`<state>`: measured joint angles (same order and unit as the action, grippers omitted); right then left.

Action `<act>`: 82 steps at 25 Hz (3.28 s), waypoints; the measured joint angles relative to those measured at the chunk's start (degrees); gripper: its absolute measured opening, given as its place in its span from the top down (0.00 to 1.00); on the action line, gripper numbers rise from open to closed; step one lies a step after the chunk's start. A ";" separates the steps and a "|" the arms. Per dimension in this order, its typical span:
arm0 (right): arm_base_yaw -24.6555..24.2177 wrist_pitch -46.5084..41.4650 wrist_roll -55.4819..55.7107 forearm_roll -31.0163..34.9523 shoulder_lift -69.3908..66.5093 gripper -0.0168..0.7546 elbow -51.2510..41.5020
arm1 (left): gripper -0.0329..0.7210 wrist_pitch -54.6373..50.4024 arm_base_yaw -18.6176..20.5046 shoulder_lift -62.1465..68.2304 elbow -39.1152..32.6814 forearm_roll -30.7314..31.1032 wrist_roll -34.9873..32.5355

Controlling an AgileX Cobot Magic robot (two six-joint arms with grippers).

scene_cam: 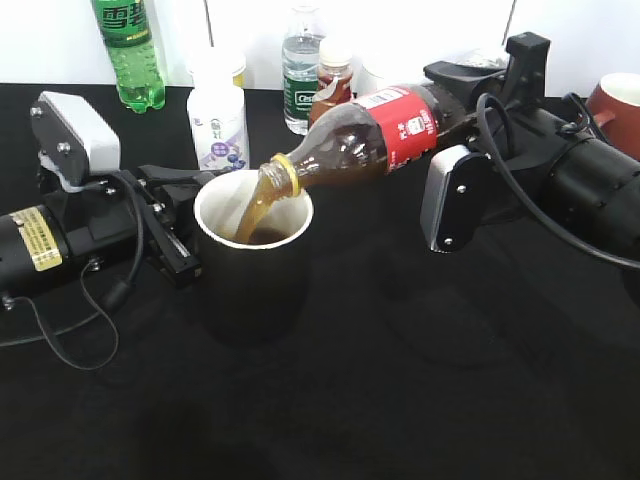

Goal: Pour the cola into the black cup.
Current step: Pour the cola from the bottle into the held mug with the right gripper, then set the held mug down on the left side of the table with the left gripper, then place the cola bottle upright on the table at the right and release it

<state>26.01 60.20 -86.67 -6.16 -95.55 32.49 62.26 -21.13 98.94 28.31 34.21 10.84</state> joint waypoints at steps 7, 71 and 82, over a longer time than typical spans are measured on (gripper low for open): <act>0.00 0.12 -0.06 0.00 0.00 0.50 0.10 | 0.91 0.17 0.00 0.00 0.00 0.00 -0.05; -3.12 7.19 82.94 16.26 -13.60 0.50 6.38 | 0.52 6.38 15.31 19.68 12.81 -35.94 -9.89; -5.21 8.27 81.23 19.98 -29.58 0.46 19.28 | 0.52 -2.45 15.31 -8.43 -4.66 -36.05 -9.84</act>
<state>20.79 68.47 -5.44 13.83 -125.13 51.76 59.81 -5.82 90.51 23.65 -1.83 1.00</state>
